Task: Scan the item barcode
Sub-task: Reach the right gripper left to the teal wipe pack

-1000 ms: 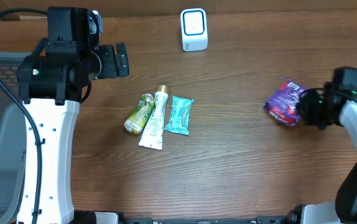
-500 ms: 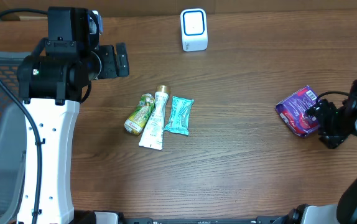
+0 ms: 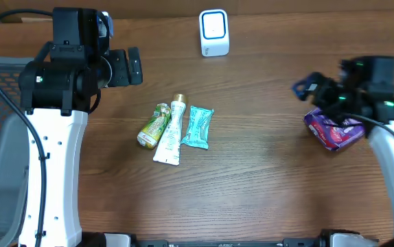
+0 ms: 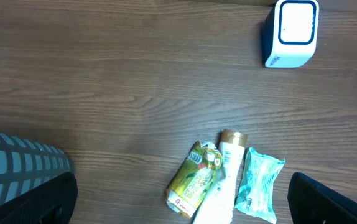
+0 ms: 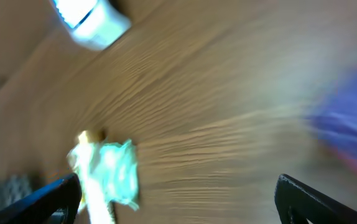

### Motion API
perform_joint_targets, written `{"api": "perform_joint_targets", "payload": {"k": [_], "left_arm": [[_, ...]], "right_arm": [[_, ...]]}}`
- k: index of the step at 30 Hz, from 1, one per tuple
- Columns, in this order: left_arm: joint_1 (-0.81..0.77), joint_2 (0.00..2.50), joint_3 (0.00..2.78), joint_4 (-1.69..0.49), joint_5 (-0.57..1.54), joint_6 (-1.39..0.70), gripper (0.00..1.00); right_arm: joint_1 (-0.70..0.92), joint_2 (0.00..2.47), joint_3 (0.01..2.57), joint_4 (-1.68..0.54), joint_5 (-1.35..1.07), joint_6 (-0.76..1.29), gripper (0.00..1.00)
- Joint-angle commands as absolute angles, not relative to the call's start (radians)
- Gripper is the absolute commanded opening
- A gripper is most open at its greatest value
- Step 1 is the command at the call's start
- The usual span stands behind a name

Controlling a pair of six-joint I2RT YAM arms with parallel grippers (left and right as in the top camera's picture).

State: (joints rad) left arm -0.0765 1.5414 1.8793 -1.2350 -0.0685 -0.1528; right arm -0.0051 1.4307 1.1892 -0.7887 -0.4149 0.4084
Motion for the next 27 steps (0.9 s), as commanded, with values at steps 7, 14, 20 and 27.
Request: {"api": "perform_joint_targets", "payload": {"k": [7,14,20,27], "left_arm": [[-0.072,1.549,1.892,-1.235,-0.078,-0.134,1.0],[-0.072,1.549,1.892,-1.235,-0.078,-0.134,1.0],[-0.072,1.549,1.892,-1.235,-0.078,-0.134,1.0],[-0.072,1.549,1.892,-1.235,-0.078,-0.134,1.0]], "right_arm": [[0.337,1.693,1.199,-0.452,-0.522,0.556,0.96],[0.39,1.971,1.548,-0.535,-0.592,0.356,0.94],[0.393,2.131,1.86,-0.878,-0.439,0.002,0.88],[0.409,2.207,1.869,-0.923,-0.388,-0.265,0.8]]}}
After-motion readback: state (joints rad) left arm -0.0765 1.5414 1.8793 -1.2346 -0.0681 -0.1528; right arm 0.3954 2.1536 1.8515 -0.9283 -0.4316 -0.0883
